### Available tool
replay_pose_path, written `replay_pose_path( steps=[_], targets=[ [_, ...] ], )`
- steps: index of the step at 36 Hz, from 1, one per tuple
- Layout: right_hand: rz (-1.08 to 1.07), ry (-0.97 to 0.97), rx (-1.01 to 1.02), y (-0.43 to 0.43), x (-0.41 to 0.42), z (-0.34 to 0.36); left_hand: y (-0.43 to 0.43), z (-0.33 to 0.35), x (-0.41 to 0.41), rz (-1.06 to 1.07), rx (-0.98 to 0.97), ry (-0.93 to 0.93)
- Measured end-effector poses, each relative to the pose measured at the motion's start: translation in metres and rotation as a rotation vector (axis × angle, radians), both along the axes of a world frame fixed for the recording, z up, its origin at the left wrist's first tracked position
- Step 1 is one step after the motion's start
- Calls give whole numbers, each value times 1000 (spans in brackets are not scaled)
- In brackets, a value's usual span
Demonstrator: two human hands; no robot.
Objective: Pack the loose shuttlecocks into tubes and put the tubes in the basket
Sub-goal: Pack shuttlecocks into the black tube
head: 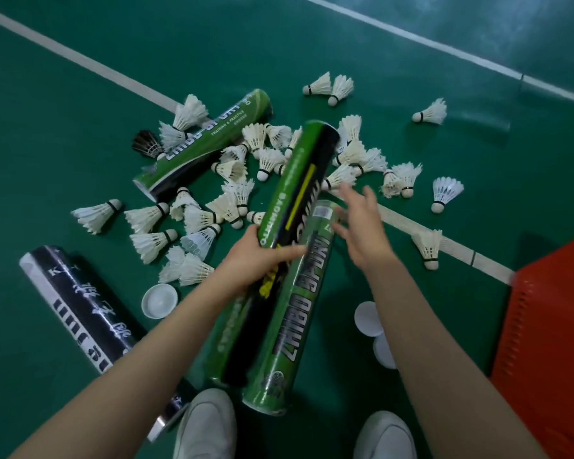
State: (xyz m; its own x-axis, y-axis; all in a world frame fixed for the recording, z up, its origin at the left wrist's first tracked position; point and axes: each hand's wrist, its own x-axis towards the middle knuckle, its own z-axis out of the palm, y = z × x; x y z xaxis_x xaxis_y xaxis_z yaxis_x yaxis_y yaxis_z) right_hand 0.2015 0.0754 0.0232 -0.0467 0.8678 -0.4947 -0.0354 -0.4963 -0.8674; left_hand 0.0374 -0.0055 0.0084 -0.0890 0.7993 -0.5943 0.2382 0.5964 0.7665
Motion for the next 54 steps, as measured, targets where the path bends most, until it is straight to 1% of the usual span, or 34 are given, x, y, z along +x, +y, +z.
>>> replay_pose_path(
  steps=[2, 4, 5, 7, 8, 9, 10, 11, 12, 13, 14, 15, 16, 17, 18, 19, 20, 21, 23, 25, 27, 29, 31, 32, 33, 35, 37, 39, 42, 45, 49, 51, 54],
  targets=[
    [198, -68, -61, -15, -14, -5, 14, 4, 4, 158, -2, -245],
    [376, -75, -103, -27, -23, -10, 26, 7, 9, 401, 24, -472],
    [465, -99, -84, -32, -24, -12, 30, 6, 9, 531, 27, -557],
    [690, -285, 35, -35, -21, -17, 32, 5, 7, 705, 26, -649],
    [788, -402, 93, -35, -18, -18, 30, 5, 7, 723, 22, -670],
    [856, -519, 138, -34, -16, -18, 26, 5, 7, 690, 2, -650],
    [889, -627, 184, -33, -13, -18, 21, 6, 10, 601, -35, -590],
    [897, -737, 248, -32, -11, -18, 15, 8, 12, 446, -85, -451],
    [906, -861, 322, -31, -9, -18, 7, 7, 15, 267, -130, -237],
    [927, -983, 401, -30, -7, -18, -2, 2, 15, 115, -134, 44],
    [958, -1077, 476, -29, -4, -19, -11, -4, 14, 17, -30, 346],
    [1001, -1127, 541, -28, -2, -20, -20, -11, 12, -57, 188, 605],
    [1046, -1136, 600, -28, 0, -20, -26, -18, 8, -163, 388, 817],
    [1086, -1109, 657, -28, 0, -21, -30, -22, 3, -274, 505, 982],
    [1118, -1065, 718, -29, -1, -22, -31, -23, -2, -391, 509, 1086],
    [1139, -1027, 782, -31, -3, -24, -31, -21, -7, -499, 453, 1144],
    [1148, -1012, 835, -33, -7, -28, -31, -20, -11, -558, 400, 1159],
    [1148, -1019, 867, -35, -10, -32, -31, -20, -15, -565, 349, 1131],
    [1094, -1016, 873, -35, -16, -38, -31, -21, -26, -506, 303, 1098],
    [954, -928, 844, -33, -20, -42, -33, -23, -39, -446, 207, 1085],
    [732, -795, 789, -29, -24, -47, -35, -25, -52, -372, 110, 1084],
    [491, -653, 619, -23, -31, -54, -39, -25, -65, -301, 52, 1127],
    [328, -554, 388, -16, -41, -61, -41, -26, -76, -267, -6, 1146],
    [315, -544, 292, -13, -46, -66, -42, -27, -81, -251, -29, 1144],
    [363, -578, 231, -11, -51, -72, -42, -28, -85, -231, -48, 1139],
    [522, -651, 186, -8, -62, -84, -43, -28, -91, -185, -76, 1130],
    [615, -623, 154, -7, -74, -92, -45, -29, -95, -135, -95, 1105],
    [665, -595, 121, -3, -83, -97, -48, -30, -98, -108, -110, 1070],
    [686, -513, 50, 2, -90, -98, -54, -32, -102, -103, -122, 1056],
    [536, -444, 79, 4, -91, -94, -61, -34, -104, -110, -144, 1062],
    [236, -464, 238, 10, -79, -81, -68, -34, -106, -125, -117, 1072],
    [164, -496, 328, 14, -69, -71, -69, -32, -104, -143, -84, 1072],
    [142, -491, 409, 9, -56, -56, -67, -30, -98, -170, -7, 1057]
  ],
)
